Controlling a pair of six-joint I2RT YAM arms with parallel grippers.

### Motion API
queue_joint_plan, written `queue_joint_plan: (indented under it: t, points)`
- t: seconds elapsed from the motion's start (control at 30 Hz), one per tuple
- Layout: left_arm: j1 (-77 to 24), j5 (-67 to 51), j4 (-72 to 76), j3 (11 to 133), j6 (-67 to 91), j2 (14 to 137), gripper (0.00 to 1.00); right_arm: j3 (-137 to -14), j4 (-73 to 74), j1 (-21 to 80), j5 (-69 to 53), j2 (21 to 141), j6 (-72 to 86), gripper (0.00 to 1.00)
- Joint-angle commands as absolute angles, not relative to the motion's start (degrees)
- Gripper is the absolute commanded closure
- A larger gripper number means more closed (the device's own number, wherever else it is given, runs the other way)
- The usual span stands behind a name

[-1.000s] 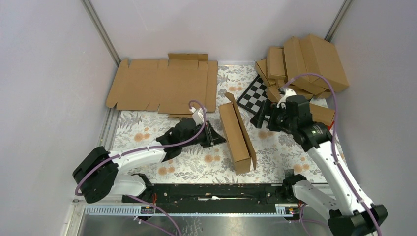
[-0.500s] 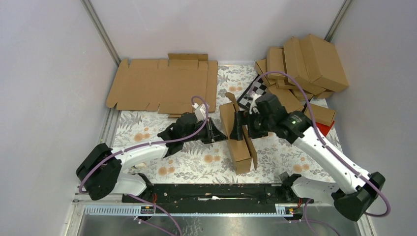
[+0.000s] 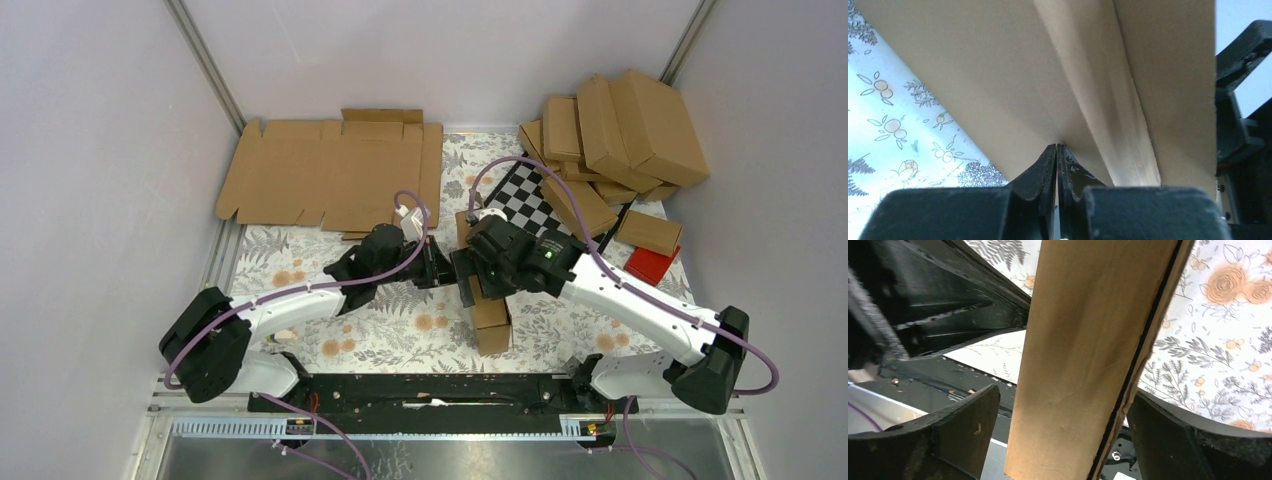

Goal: Fold the paper box

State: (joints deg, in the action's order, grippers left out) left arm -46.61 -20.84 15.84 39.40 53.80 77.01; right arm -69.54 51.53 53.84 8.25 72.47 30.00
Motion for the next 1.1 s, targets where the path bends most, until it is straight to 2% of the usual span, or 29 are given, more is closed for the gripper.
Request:
queue_joint_plan:
  t: [0.0, 0.1, 0.17, 0.27, 0.43, 0.53, 0.6, 0.67, 0.77, 0.83, 1.0, 1.07]
  points:
    - [-46.6, -21.9, 16.9, 42.7, 51.5, 76.2, 0.94, -69.8, 56.1, 55.5, 15.6, 73.2, 31.8, 0.0]
    - [-46.3, -20.0, 12.2, 43.3, 49.3, 74.4, 0.93, -67.7, 56.1, 55.5, 15.7, 72.0, 31.3, 0.03]
    - [-45.4, -18.4, 8.4, 43.6, 47.7, 72.2, 0.92, -66.5, 55.5, 55.6, 14.0, 70.5, 30.1, 0.1]
    - [-42.7, -16.7, 2.7, 44.2, 45.6, 68.7, 0.88, -65.0, 54.6, 55.5, 11.0, 68.6, 28.5, 0.19]
    - [-36.9, -14.7, -7.0, 45.9, 40.3, 63.0, 0.77, -63.9, 54.1, 55.5, 6.7, 65.9, 25.2, 0.26]
    - [-34.7, -8.5, -12.7, 48.3, 35.0, 60.4, 0.62, -63.9, 54.8, 55.5, 3.6, 64.3, 20.9, 0.29]
    - [-33.9, -4.5, -14.9, 49.2, 31.4, 59.9, 0.42, -63.9, 55.9, 55.5, 2.8, 63.6, 19.3, 0.27]
    - [-32.5, -6.1, -13.5, 49.0, 27.5, 59.4, 0.27, -63.9, 56.7, 55.5, 1.3, 63.3, 17.7, 0.25]
    - [-31.0, -9.8, -7.3, 47.5, 20.3, 58.1, 0.13, -63.6, 57.4, 55.5, 0.2, 63.5, 16.7, 0.26]
    - [-29.3, -9.5, -4.2, 47.3, 18.4, 58.0, 0.09, -63.0, 57.2, 55.5, -1.9, 63.8, 16.1, 0.26]
    - [-26.9, -18.8, 10.1, 45.0, 14.0, 60.3, 0.01, -63.2, 57.2, 55.5, -3.0, 63.5, 14.9, 0.26]
    - [-26.8, -20.0, 12.5, 46.1, 14.0, 62.8, 0.01, -63.5, 57.2, 55.5, -3.0, 63.1, 14.3, 0.26]
